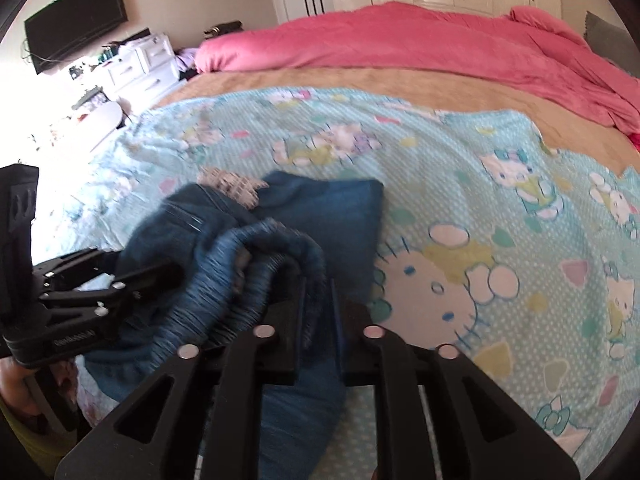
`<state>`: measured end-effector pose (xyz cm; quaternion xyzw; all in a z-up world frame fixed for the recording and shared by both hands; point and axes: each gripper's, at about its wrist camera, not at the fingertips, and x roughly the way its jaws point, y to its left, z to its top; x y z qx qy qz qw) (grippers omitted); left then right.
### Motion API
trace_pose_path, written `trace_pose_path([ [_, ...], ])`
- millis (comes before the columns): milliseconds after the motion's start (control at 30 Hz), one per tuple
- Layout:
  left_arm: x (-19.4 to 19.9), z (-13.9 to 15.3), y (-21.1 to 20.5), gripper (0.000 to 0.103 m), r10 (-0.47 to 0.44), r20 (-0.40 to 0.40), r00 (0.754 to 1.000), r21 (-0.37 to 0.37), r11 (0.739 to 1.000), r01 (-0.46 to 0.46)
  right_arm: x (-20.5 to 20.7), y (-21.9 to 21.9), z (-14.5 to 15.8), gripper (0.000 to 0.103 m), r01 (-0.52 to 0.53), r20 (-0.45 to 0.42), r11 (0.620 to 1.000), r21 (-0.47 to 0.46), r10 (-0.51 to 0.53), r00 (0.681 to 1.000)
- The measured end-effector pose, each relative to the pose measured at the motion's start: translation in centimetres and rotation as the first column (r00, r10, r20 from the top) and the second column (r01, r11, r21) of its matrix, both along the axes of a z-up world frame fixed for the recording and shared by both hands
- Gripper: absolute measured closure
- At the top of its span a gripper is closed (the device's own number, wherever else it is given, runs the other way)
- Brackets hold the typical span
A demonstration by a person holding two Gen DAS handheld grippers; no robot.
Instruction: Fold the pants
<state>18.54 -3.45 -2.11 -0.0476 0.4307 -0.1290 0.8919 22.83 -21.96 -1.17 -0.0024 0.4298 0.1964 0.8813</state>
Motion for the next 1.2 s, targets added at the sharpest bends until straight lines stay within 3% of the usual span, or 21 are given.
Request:
trace_pose_path([
  [33,0.0,-0.2,0.1,0.053,0.005,-0.003,1.000,0.003,1.000,-0.005,0.0,0.0,-0.3,0.073,0.008,-0.011,1.000,-0.008,-0.008,1.000],
  [67,0.1,-0.3,0.1,0.052,0.007,-0.007,1.000,0.007,1.000,-0.007,0.1,-0.1,-0.8,0.071,0.016,-0.027,1.000,-0.016,-0.017,0.999],
  [200,0.0,-0.6,0.4,0.046,0.010,-0.018,1.000,0.012,1.000,-0.010,0.2,-0.4,-1.9,0.068,0.039,-0.062,0.999,-0.028,-0.041,0.997],
  [400,-1.0,0.5,0.5,0.034,0.016,0.003,1.000,0.018,1.000,-0.016,-1.0,-1.6,-0.3,0.067,0.058,-0.023,0.998,0.017,-0.057,0.998],
  [467,-1.5,1.2,0.6,0.028,0.020,0.019,1.000,0.023,1.000,-0.020,-1.6,-2.2,0.5,0.042,0.072,-0.006,0.997,0.038,-0.072,0.997],
  [633,-2.9,3.2,0.6,0.011,0.029,0.060,0.998,0.030,0.999,-0.031,-3.5,-3.6,2.9,0.036,0.099,0.050,0.992,0.081,-0.103,0.993],
  [700,-3.7,4.2,0.6,0.010,0.034,0.089,0.995,0.037,0.999,-0.037,-4.5,-4.3,4.2,0.036,0.108,0.077,0.988,0.107,-0.116,0.990],
  [733,-4.0,4.7,0.7,0.009,0.038,0.099,0.994,0.033,0.999,-0.041,-5.0,-4.6,4.8,0.025,0.109,0.090,0.987,0.116,-0.120,0.989],
  [767,-4.6,5.3,0.8,0.009,0.044,0.114,0.993,0.024,0.999,-0.047,-5.6,-4.7,5.3,0.004,0.108,0.104,0.986,0.125,-0.122,0.987],
  [1000,-8.1,7.6,1.3,0.009,0.062,0.168,0.984,0.012,0.998,-0.064,-10.6,-4.8,8.8,0.004,0.092,0.248,0.991,0.094,-0.113,0.962],
  [1200,-11.4,8.4,1.9,0.009,0.075,0.190,0.979,0.015,0.997,-0.080,-14.5,-4.1,9.6,0.004,0.089,0.306,0.994,0.066,-0.105,0.946],
])
